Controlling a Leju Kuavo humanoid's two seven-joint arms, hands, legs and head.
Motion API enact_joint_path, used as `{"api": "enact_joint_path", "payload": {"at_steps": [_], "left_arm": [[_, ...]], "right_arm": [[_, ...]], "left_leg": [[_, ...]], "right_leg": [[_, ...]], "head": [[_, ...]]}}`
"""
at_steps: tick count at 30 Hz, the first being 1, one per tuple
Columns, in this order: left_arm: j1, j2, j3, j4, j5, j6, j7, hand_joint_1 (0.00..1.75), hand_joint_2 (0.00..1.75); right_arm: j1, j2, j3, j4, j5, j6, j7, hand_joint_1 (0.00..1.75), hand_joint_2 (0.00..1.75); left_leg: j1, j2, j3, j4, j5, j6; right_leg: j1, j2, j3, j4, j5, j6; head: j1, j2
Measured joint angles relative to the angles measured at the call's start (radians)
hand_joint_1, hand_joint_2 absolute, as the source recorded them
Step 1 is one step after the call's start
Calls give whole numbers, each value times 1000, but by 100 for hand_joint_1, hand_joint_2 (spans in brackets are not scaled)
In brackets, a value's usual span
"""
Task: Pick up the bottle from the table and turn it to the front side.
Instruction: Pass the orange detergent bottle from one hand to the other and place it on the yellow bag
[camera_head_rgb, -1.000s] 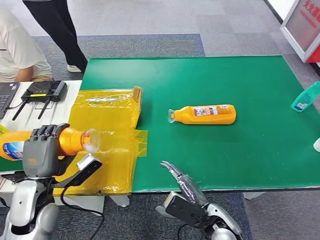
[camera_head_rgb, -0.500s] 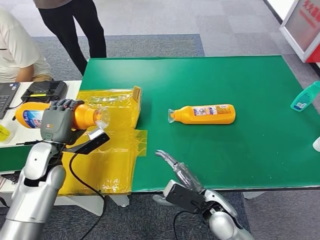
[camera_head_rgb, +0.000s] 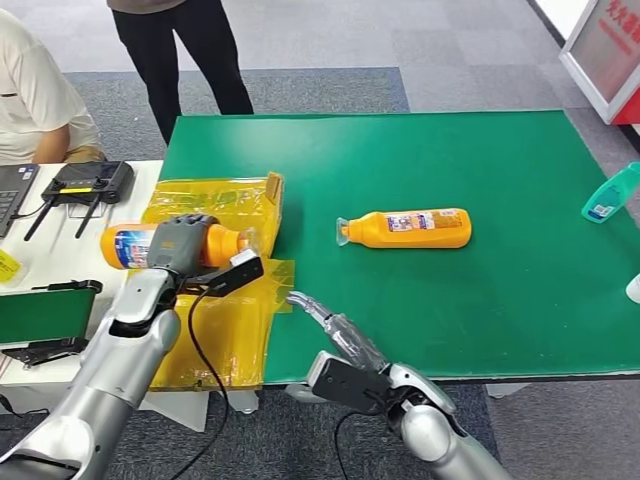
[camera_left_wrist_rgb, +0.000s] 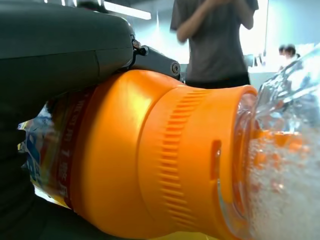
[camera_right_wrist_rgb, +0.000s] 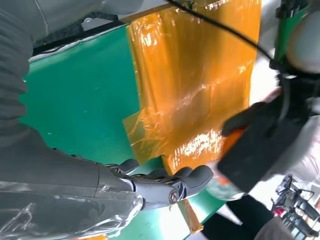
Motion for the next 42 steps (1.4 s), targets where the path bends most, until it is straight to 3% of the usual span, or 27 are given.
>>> {"api": "enact_joint_path", "payload": {"at_steps": [12, 23, 24, 28, 42], "left_arm": [[-45, -93, 7, 190, 38, -22, 3, 175, 175], [-72, -123, 16, 258, 44, -15, -2, 173, 175], [-73, -126, 16, 261, 44, -15, -3, 167, 175], [-74, -136, 16, 271, 38, -5, -4, 4, 175], [-70, -151, 29, 299, 65, 0, -10, 0, 175]], "right_arm": [[-27, 22, 39, 35, -18, 21, -6, 0, 175], [-35, 22, 43, 48, -31, 19, -13, 0, 175], [-36, 22, 43, 48, -31, 19, -13, 0, 175], [-37, 22, 44, 48, -31, 20, -14, 0, 175], [-37, 22, 48, 53, -32, 21, -15, 0, 175]], "left_leg": [[0, 0, -1, 0, 0, 0], [0, 0, -1, 0, 0, 0], [0, 0, -1, 0, 0, 0], [0, 0, -1, 0, 0, 0], [0, 0, -1, 0, 0, 0]], "right_leg": [[0, 0, 0, 0, 0, 0], [0, 0, 0, 0, 0, 0], [0, 0, 0, 0, 0, 0], [0, 0, 0, 0, 0, 0], [0, 0, 0, 0, 0, 0]], "head": [[0, 0], [0, 0], [0, 0], [0, 0], [0, 0]]}}
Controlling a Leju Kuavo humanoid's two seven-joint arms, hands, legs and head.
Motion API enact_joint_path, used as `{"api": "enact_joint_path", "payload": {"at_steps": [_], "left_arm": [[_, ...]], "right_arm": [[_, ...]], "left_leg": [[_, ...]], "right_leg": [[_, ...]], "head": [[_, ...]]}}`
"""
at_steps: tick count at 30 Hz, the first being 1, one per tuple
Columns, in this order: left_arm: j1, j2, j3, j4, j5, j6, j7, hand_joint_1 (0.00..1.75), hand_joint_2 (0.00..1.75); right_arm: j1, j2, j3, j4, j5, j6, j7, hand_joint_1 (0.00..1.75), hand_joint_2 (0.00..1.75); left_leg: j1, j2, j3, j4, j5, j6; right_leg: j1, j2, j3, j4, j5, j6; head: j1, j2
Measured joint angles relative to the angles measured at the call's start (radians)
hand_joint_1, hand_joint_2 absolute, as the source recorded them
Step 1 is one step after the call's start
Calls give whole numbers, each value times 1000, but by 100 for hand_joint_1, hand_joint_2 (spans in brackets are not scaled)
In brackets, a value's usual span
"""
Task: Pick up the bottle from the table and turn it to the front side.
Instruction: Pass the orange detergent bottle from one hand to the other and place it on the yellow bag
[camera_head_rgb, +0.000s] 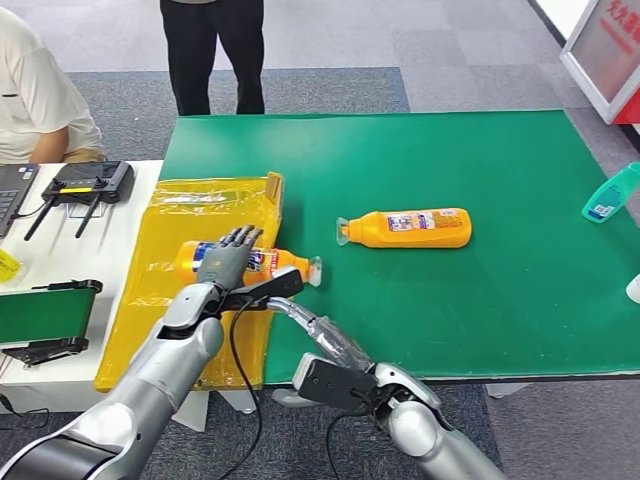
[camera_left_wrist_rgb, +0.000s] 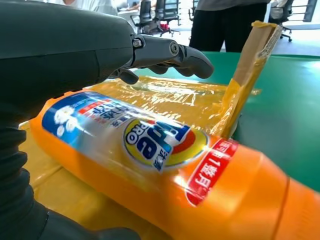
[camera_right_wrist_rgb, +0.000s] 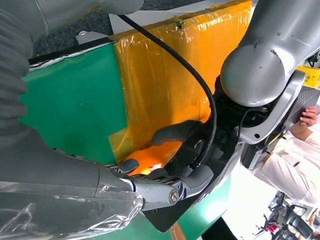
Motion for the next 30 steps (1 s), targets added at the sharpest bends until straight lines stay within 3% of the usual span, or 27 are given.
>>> {"api": "enact_joint_path", "payload": {"at_steps": [9, 14, 20, 24, 30], "left_arm": [[17, 7, 13, -15, 49, 16, -63, 0, 175], [86, 7, 22, -183, 229, -61, -131, 0, 175], [163, 5, 22, -381, 357, -159, -138, 0, 175], [215, 27, 13, -468, 680, -345, -159, 0, 175], [433, 163, -49, -733, 1165, -439, -275, 0, 175]], "right_arm": [[5, 0, 0, 7, -1, 0, 0, 0, 175], [31, 0, -10, 7, 0, -13, 3, 0, 175], [52, -1, -27, 6, 3, -20, 5, 0, 175], [61, -5, -43, 6, 4, -36, -7, 0, 175], [124, -25, -115, -29, 2, -68, -22, 0, 175]], "left_leg": [[0, 0, 0, 0, 0, 0], [0, 0, 0, 0, 0, 0], [0, 0, 0, 0, 0, 0], [0, 0, 0, 0, 0, 0], [0, 2, 0, 0, -2, -1]], "right_leg": [[0, 0, 0, 0, 0, 0], [0, 0, 0, 0, 0, 0], [0, 0, 0, 0, 0, 0], [0, 1, 0, 0, 0, 0], [0, 2, -1, 0, -2, -1]], "head": [[0, 0], [0, 0], [0, 0], [0, 0], [0, 0]]}}
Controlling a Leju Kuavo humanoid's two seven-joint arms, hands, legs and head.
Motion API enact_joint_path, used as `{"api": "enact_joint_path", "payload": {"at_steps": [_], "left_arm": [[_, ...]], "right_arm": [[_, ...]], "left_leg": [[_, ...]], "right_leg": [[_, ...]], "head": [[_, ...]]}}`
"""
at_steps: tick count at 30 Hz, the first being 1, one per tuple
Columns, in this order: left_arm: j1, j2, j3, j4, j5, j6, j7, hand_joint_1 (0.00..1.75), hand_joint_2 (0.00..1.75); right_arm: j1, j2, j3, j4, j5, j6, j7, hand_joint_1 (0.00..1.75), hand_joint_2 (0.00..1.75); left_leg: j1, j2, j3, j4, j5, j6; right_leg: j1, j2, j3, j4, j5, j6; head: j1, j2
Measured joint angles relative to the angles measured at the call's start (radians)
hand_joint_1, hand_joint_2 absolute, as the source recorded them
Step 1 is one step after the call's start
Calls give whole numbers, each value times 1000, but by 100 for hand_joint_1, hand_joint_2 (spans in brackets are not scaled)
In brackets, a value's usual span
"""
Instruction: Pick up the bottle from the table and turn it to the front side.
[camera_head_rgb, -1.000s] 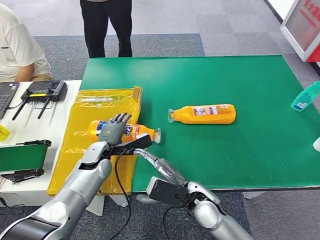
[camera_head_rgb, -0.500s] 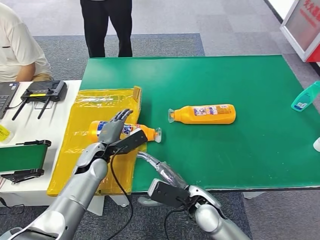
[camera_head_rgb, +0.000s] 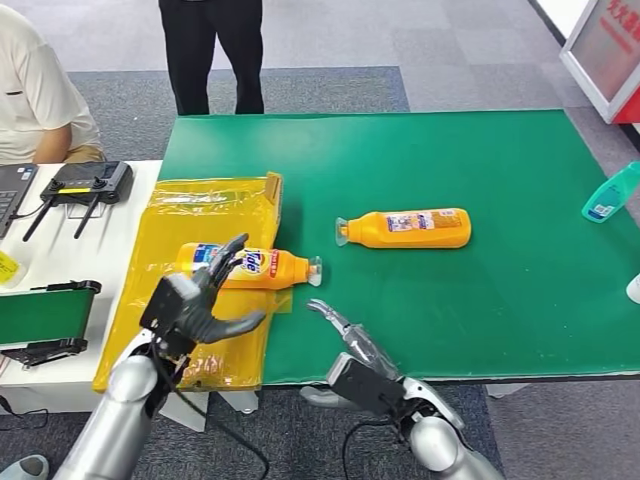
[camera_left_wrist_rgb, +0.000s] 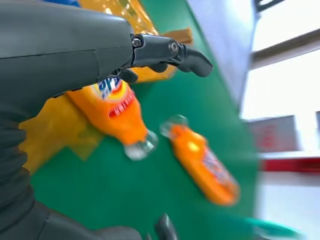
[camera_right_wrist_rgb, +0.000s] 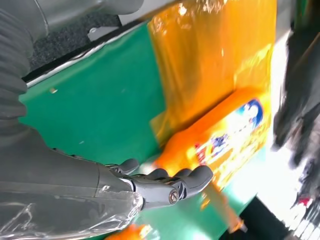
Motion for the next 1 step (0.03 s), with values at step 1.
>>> {"api": "enact_joint_path", "payload": {"at_steps": [1], "left_arm": [[25, 9, -4, -29, 30, -2, -13, 0, 175]], "right_arm": [[8, -1, -7, -6, 1, -3, 0, 0, 175]], "left_leg": [[0, 0, 0, 0, 0, 0]], "right_leg": [[0, 0, 0, 0, 0, 0]], "head": [[0, 0]]}}
